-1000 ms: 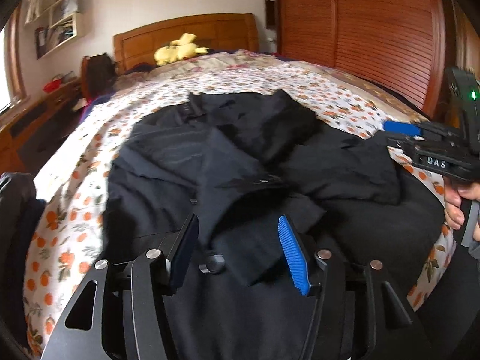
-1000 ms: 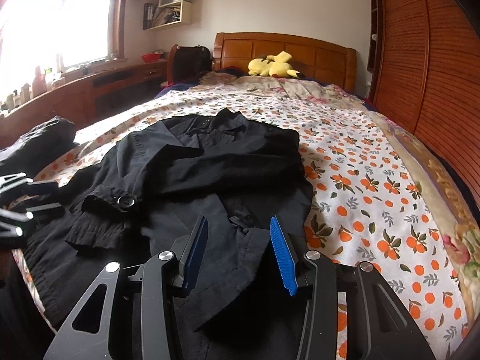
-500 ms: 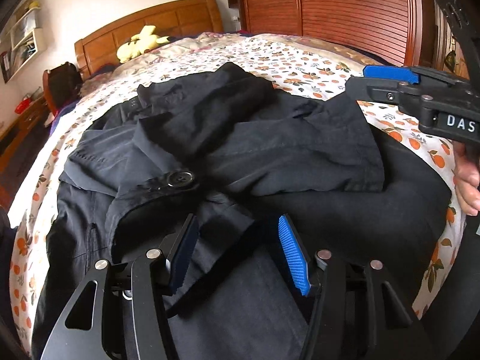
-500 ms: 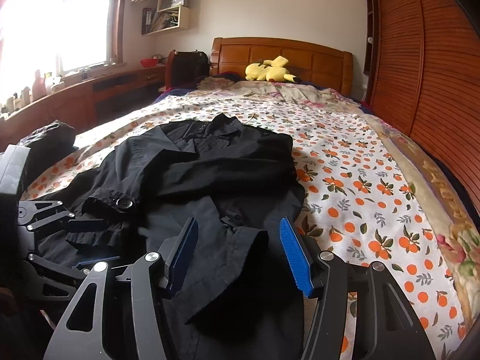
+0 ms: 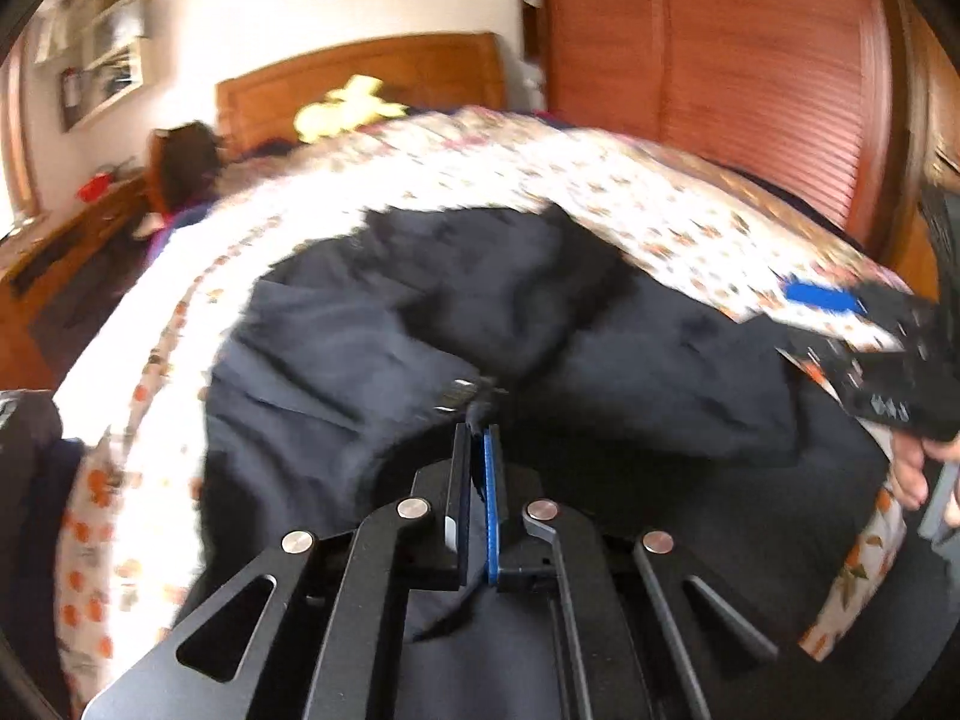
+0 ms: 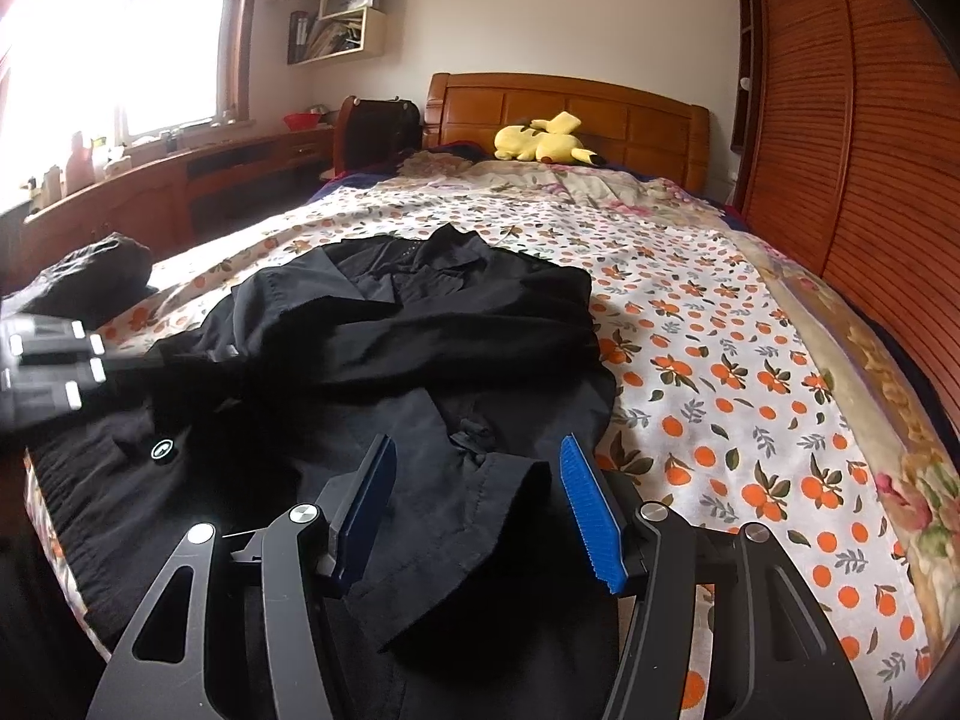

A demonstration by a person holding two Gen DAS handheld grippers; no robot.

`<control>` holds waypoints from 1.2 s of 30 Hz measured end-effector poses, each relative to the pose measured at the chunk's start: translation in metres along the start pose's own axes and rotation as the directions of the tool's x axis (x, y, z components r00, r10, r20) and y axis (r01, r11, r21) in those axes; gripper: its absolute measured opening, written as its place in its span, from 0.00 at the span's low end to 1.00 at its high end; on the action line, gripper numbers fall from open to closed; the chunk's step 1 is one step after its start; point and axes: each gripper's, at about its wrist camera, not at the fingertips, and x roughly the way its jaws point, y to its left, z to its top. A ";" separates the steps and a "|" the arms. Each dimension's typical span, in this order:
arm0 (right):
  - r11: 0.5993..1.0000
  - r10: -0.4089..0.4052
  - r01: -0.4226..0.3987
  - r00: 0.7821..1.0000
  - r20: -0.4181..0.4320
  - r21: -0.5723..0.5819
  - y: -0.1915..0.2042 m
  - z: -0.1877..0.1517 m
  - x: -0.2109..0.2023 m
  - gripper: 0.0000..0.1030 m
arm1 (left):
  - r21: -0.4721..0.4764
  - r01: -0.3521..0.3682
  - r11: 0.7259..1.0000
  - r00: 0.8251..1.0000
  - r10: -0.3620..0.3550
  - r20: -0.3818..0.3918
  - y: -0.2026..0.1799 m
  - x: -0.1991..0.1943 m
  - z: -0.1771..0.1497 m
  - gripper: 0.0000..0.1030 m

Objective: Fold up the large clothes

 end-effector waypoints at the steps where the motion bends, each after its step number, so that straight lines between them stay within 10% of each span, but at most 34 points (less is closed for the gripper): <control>1: 1.000 0.000 0.000 1.000 -0.001 -0.001 0.001 0.000 0.000 0.53 | -0.017 -0.015 1.000 1.000 0.015 0.006 0.010 -0.003 0.003 0.04; 16: 1.000 -0.011 0.011 1.000 -0.019 -0.019 0.011 -0.001 0.011 0.53 | -0.187 -0.184 0.965 0.983 0.182 -0.032 0.133 -0.008 0.005 0.11; 22: 1.000 -0.009 0.009 1.000 -0.019 -0.022 0.013 -0.002 0.013 0.53 | -0.184 -0.164 0.969 0.986 0.163 -0.021 0.125 -0.017 -0.014 0.45; 36: 0.999 0.016 -0.016 1.000 -0.014 -0.030 0.019 -0.004 0.011 0.66 | -0.156 -0.149 0.977 0.979 0.123 -0.162 0.099 0.019 -0.064 0.45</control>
